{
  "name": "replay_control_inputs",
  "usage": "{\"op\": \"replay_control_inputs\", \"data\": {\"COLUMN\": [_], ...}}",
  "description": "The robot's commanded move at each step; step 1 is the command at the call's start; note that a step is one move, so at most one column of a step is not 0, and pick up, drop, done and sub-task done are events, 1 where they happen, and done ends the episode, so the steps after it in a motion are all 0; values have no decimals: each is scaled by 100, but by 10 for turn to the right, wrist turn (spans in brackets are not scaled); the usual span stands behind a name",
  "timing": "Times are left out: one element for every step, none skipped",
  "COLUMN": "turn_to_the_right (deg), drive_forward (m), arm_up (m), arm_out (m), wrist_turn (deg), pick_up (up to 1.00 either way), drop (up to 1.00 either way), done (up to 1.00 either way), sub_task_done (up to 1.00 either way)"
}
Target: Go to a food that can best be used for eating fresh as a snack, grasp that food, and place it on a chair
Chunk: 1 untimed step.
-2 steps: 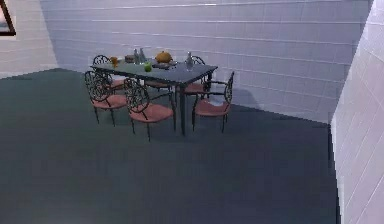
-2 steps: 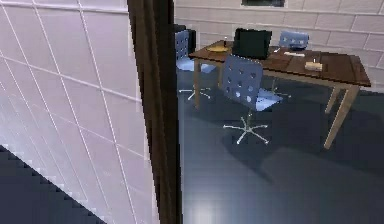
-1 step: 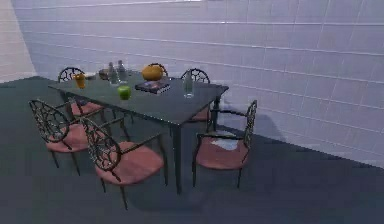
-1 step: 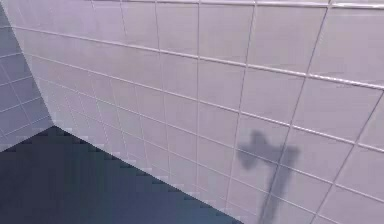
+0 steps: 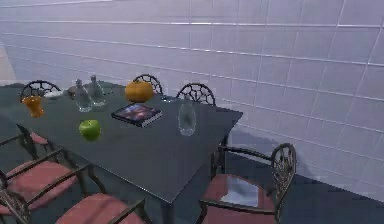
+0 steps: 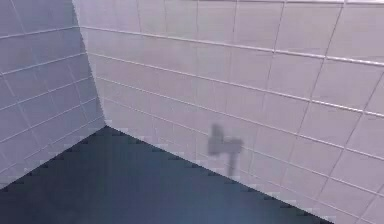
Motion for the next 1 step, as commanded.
{"op": "replay_control_inputs", "data": {"turn_to_the_right": [-450], "drive_forward": [0], "arm_up": [0], "arm_out": [0], "wrist_turn": [0], "pick_up": [0], "drop": [0], "done": [0], "sub_task_done": [0]}}
